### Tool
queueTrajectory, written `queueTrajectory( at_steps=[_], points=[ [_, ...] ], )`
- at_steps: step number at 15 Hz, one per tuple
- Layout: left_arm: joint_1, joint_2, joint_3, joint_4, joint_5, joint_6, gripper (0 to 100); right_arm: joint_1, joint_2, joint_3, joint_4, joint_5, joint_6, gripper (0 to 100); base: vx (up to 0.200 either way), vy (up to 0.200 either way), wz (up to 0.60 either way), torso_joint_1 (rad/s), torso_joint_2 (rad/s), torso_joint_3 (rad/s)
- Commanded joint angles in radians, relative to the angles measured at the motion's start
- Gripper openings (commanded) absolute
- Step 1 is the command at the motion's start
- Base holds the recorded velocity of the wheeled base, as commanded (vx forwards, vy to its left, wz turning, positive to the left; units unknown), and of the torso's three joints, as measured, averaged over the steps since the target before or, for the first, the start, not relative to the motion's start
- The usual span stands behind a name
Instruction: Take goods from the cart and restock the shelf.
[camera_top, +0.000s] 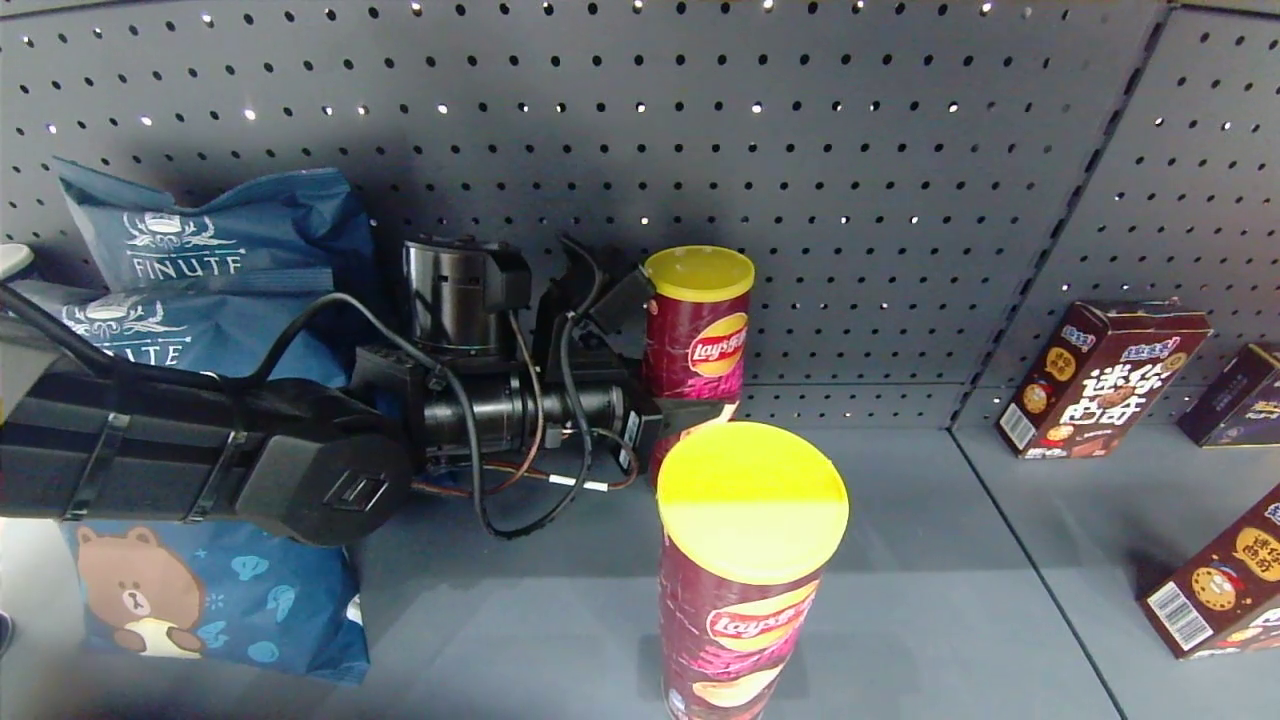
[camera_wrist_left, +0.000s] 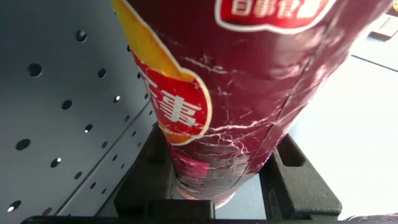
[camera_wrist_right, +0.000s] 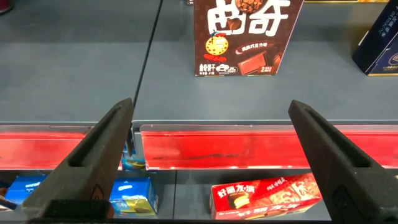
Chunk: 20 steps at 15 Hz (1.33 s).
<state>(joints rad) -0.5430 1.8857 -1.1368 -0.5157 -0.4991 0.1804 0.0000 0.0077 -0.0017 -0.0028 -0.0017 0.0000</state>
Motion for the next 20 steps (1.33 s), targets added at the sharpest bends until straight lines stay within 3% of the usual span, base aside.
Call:
queueTrajectory(
  at_steps=[1, 2, 3, 12, 20],
  points=[
    [0.001, -0.002, 0.005, 0.002, 0.001, 0.016, 0, 0.000, 0.000, 0.000, 0.000, 0.000, 0.000, 100, 0.000, 0.000, 0.00, 0.000, 0.00, 0.000],
    [0.005, 0.000, 0.008, 0.002, 0.001, 0.039, 0, 0.000, 0.000, 0.000, 0.000, 0.000, 0.000, 100, 0.000, 0.000, 0.00, 0.000, 0.00, 0.000],
    [0.006, 0.000, 0.015, 0.002, 0.001, 0.051, 100, 0.000, 0.000, 0.000, 0.000, 0.000, 0.000, 100, 0.000, 0.000, 0.00, 0.000, 0.00, 0.000],
    [0.003, -0.057, 0.045, -0.006, 0.001, 0.045, 100, 0.000, 0.000, 0.000, 0.000, 0.000, 0.000, 100, 0.000, 0.000, 0.00, 0.000, 0.00, 0.000],
    [0.017, -0.274, 0.193, -0.003, 0.008, 0.044, 100, 0.000, 0.000, 0.000, 0.000, 0.000, 0.000, 100, 0.000, 0.000, 0.00, 0.000, 0.00, 0.000]
  ],
)
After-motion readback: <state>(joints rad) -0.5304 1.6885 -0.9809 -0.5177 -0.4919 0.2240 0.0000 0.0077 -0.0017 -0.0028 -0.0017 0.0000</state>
